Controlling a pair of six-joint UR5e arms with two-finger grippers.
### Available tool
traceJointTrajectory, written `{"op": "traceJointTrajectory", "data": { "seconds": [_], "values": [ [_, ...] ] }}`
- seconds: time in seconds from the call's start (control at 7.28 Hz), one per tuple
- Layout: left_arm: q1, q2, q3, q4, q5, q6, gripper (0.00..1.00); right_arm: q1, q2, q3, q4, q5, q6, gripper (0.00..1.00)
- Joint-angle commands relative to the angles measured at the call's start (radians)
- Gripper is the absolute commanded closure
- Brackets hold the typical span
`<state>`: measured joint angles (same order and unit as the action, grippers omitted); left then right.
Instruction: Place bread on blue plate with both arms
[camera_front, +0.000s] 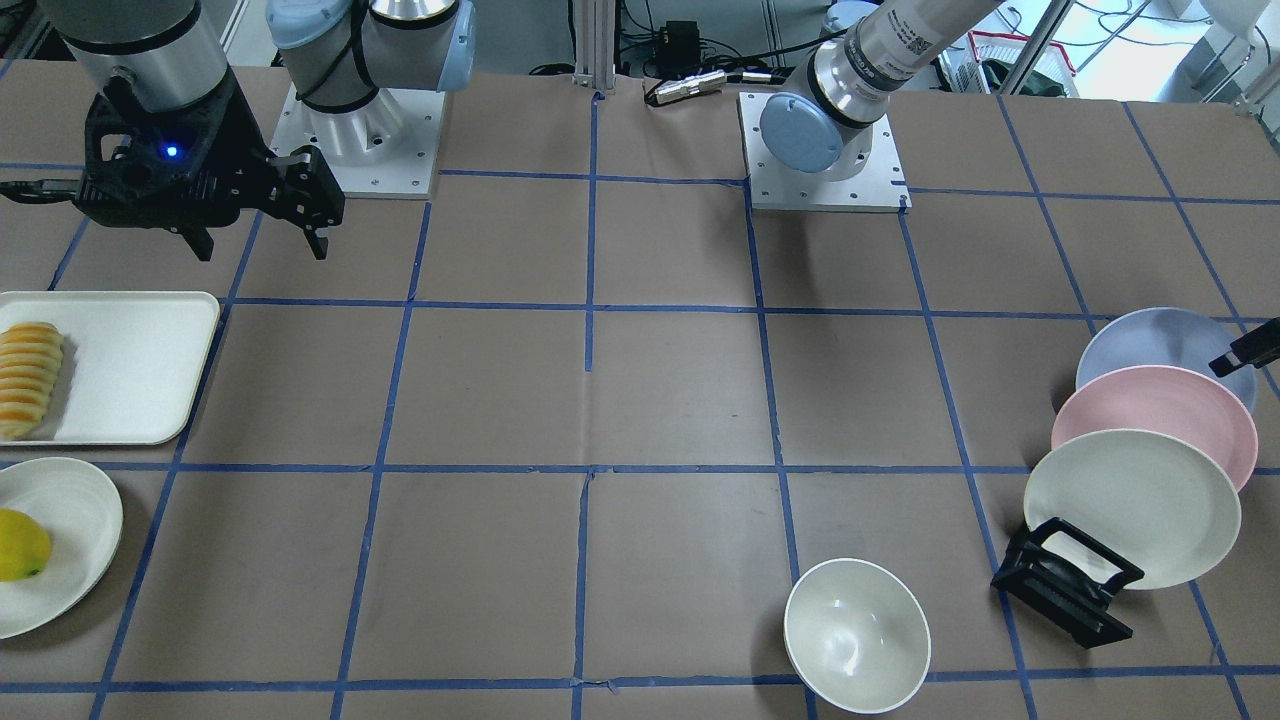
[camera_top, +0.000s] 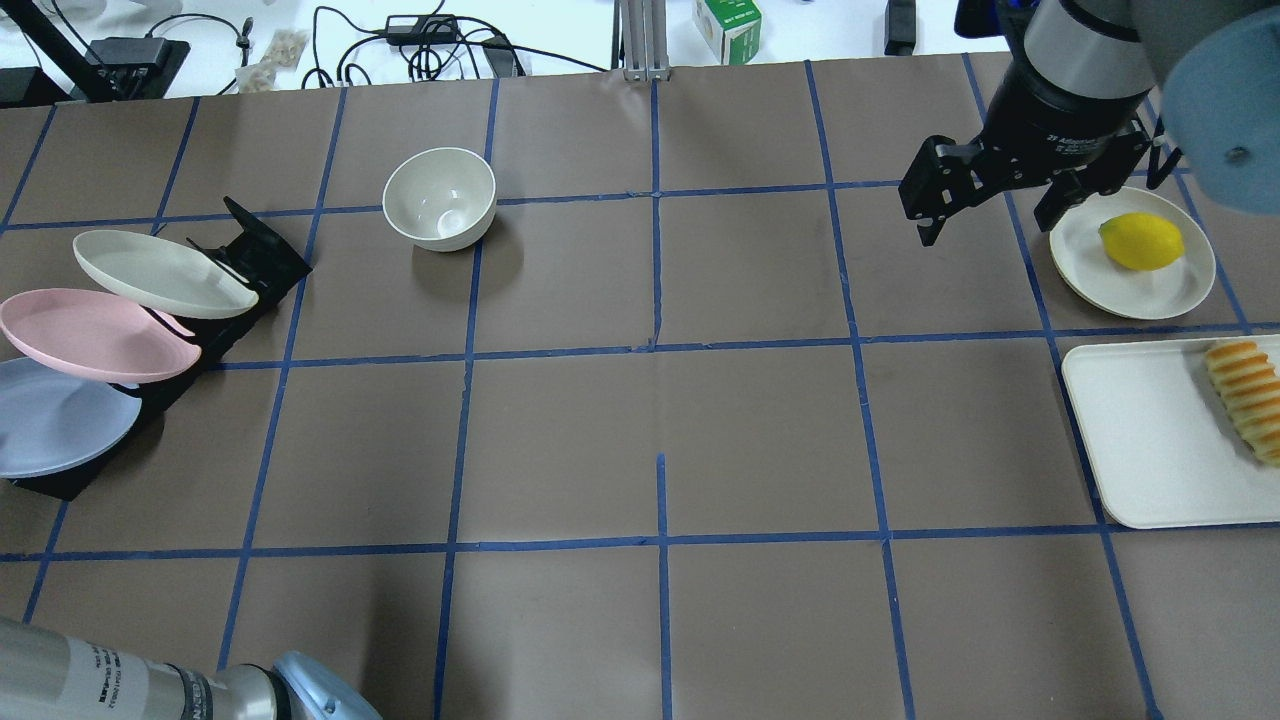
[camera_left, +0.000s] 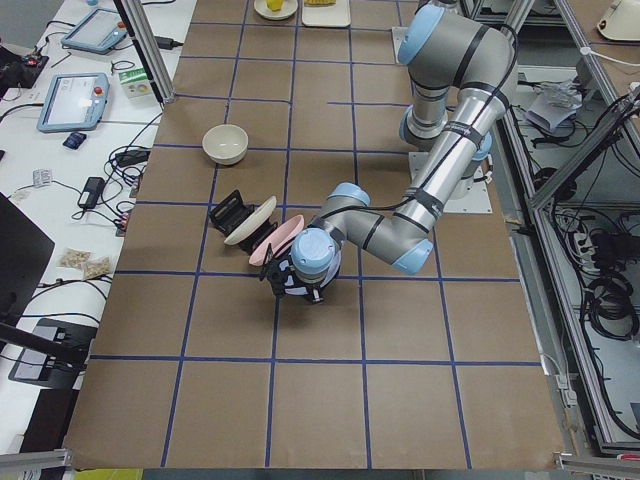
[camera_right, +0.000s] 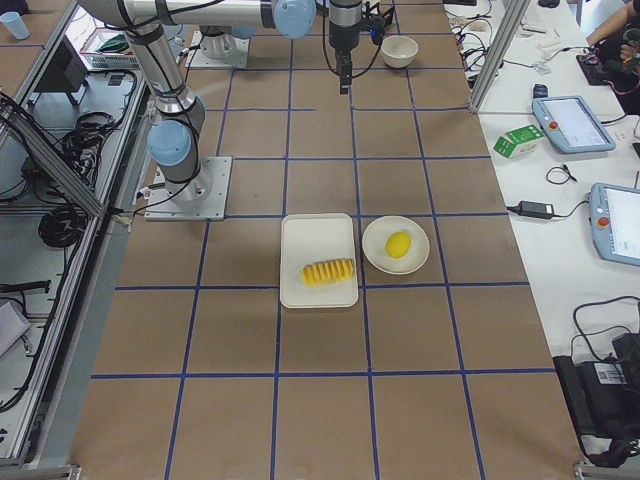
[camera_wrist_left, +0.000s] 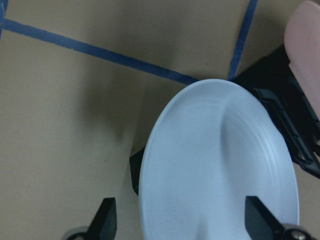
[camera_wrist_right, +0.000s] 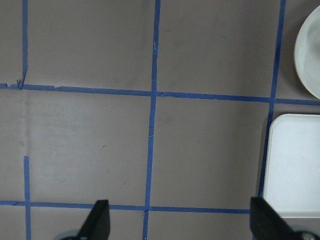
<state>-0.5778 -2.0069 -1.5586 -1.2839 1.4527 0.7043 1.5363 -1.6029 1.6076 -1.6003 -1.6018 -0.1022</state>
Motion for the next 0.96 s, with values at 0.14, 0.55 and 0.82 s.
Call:
{"op": "traceJointTrajectory", "data": {
  "seconds": [0.14,0.55,0.82],
  "values": [
    [0.001,-0.003,0.009,0.002,0.006,-0.002,0.66,0.002,-0.002,0.000,0.000,0.006,0.007,0.00],
    [0.001,-0.004,0.022,0.000,0.067,0.000,1.00,-0.001,0.000,0.000,0.002,0.008,0.002,0.00],
    [0.001,-0.001,0.023,0.000,0.098,0.003,1.00,-0.001,0.000,0.000,0.000,0.006,0.006,0.00]
  ]
}}
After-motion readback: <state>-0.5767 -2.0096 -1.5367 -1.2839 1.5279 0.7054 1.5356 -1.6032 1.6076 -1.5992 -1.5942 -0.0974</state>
